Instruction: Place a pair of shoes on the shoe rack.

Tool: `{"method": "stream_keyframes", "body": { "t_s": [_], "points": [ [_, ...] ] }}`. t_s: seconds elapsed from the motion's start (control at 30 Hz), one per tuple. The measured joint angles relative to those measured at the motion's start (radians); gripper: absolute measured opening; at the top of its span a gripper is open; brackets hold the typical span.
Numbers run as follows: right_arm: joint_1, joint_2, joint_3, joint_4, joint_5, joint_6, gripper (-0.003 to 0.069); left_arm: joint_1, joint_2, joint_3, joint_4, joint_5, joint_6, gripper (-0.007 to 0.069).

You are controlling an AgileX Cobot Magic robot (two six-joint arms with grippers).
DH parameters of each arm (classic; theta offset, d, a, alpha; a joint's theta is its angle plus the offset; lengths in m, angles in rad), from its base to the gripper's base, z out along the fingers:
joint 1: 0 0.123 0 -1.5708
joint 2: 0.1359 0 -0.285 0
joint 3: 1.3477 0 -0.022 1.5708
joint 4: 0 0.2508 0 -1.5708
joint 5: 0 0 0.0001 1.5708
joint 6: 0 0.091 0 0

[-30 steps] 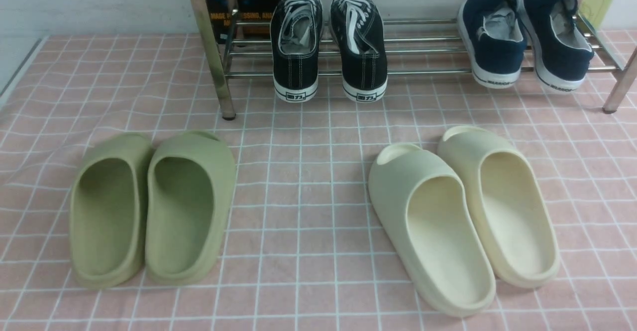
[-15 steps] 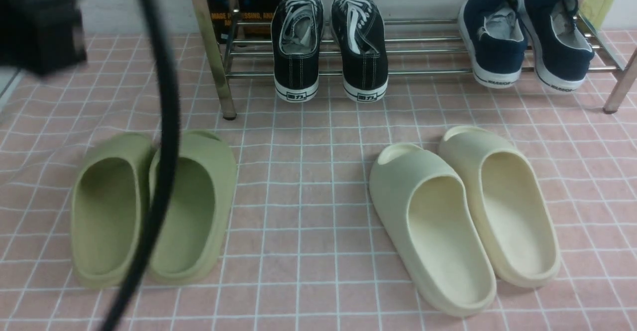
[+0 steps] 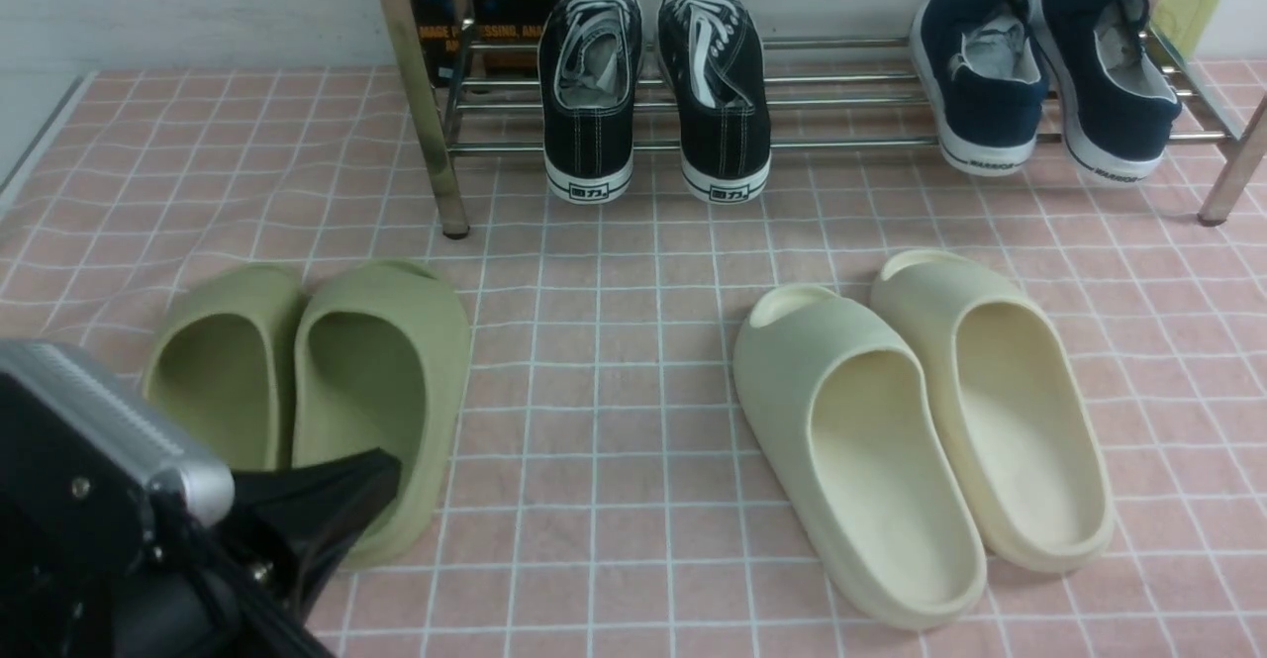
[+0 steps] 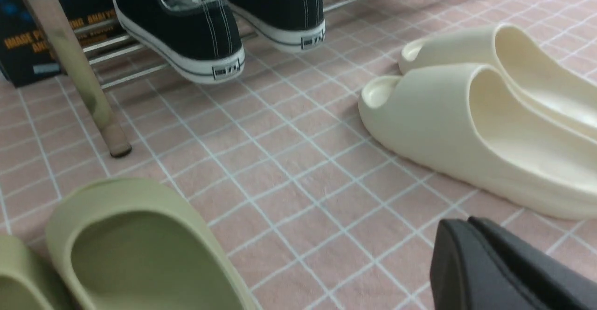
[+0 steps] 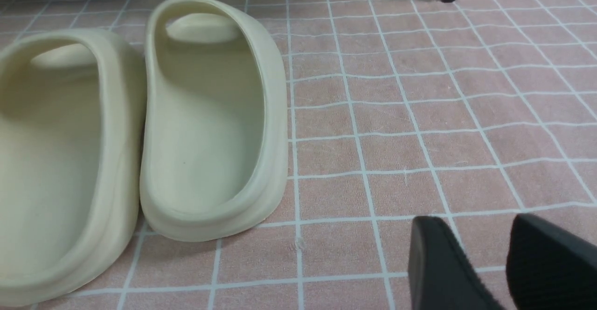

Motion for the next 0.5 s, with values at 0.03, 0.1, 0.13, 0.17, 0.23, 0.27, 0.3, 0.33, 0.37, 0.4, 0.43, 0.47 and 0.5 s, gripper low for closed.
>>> {"method": "stream_keyframes", "body": {
  "t_s": [0.03,0.1,0.13,0.17,0.23,0.27,0.3,0.33,0.37,0.4,0.43,0.47,0.5],
  "points": [
    [0.0,0.0,0.0,0.0,0.0,0.0,0.0239,0.0,0.0,0.017,-0.001,0.006,0.0,0.0023],
    [0.0,0.0,0.0,0.0,0.0,0.0,0.0239,0.0,0.0,0.03,-0.001,0.022,0.0,0.0024],
    [0.0,0.0,0.0,0.0,0.0,0.0,0.0239,0.0,0.0,0.034,-0.001,0.032,0.0,0.0025],
    [0.0,0.0,0.0,0.0,0.0,0.0,0.0239,0.0,0.0,0.035,-0.002,0.055,0.0,0.0027],
    [0.0,0.0,0.0,0.0,0.0,0.0,0.0239,0.0,0.0,0.035,-0.002,0.067,0.0,0.0029],
    [0.0,0.0,0.0,0.0,0.0,0.0,0.0239,0.0,-0.006,0.036,-0.003,0.083,0.0,0.0032],
    [0.0,0.0,0.0,0.0,0.0,0.0,0.0239,0.0,-0.015,0.039,-0.003,0.084,0.0,0.0033],
    [0.0,0.0,0.0,0.0,0.0,0.0,0.0239,0.0,-0.032,0.044,-0.003,0.076,0.0,0.0033],
    [0.0,0.0,0.0,0.0,0.0,0.0,0.0239,0.002,-0.058,0.054,-0.003,0.067,0.0,0.0033],
    [0.0,0.0,0.0,0.0,0.0,0.0,0.0239,0.007,-0.077,0.063,-0.003,0.061,0.0,0.0033],
    [0.0,0.0,0.0,0.0,0.0,0.0,0.0239,0.023,-0.122,0.078,-0.003,0.055,0.0,0.0033],
    [0.0,0.0,0.0,0.0,0.0,0.0,0.0239,0.027,-0.131,0.08,-0.003,0.054,0.0,0.0033],
    [0.0,0.0,0.0,0.0,0.0,0.0,0.0239,0.046,-0.174,0.094,-0.003,0.052,0.0,0.0033]
  ]
}}
